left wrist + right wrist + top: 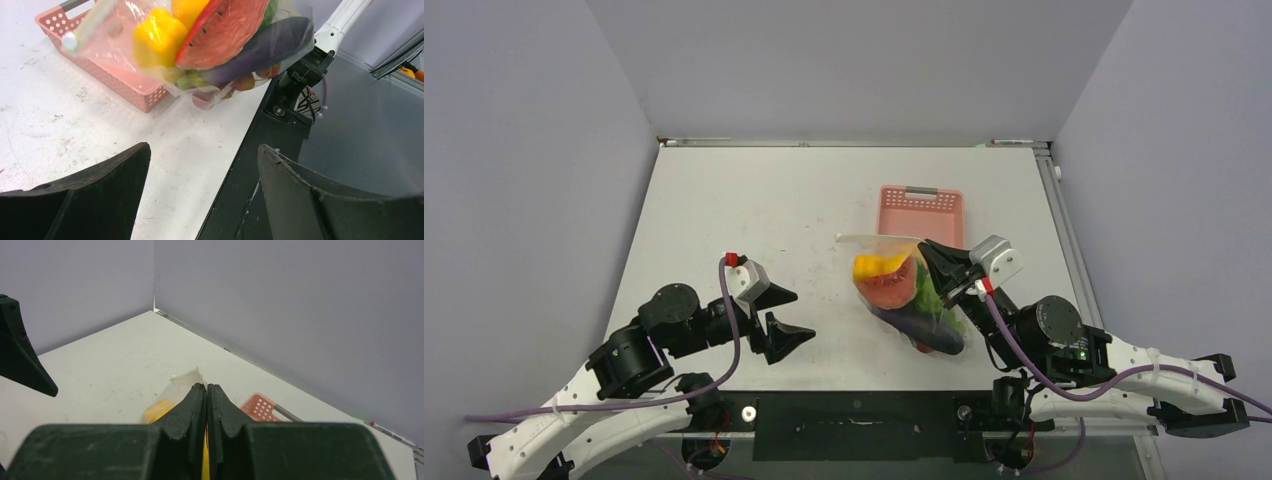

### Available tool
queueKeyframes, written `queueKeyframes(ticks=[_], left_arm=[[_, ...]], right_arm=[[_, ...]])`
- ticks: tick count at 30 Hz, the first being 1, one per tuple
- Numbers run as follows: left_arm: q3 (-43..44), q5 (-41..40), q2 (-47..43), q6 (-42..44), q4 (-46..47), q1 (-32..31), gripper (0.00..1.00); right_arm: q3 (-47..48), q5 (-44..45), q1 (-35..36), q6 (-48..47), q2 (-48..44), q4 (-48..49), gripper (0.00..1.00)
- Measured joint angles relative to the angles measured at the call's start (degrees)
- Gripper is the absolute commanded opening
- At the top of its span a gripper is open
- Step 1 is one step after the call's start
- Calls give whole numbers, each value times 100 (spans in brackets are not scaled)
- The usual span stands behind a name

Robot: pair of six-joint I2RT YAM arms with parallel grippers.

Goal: Place the food in the zip-top bag and seal the zipper
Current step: Zip the zipper food storage bag at the center of the board.

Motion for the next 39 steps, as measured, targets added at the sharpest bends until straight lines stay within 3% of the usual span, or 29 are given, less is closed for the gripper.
queueKeyframes(ticks=[11, 23, 39], left_arm=[[225, 328, 236, 85, 90, 0, 81], [490, 437, 304, 424, 304, 0, 97], [487, 870, 186, 828, 592, 0, 96]], right_arm=[[52, -730, 0, 326, 15, -490, 5], [459, -1912, 0, 597, 210, -1126, 5], [686, -3475, 0, 1132, 527, -1416, 5]])
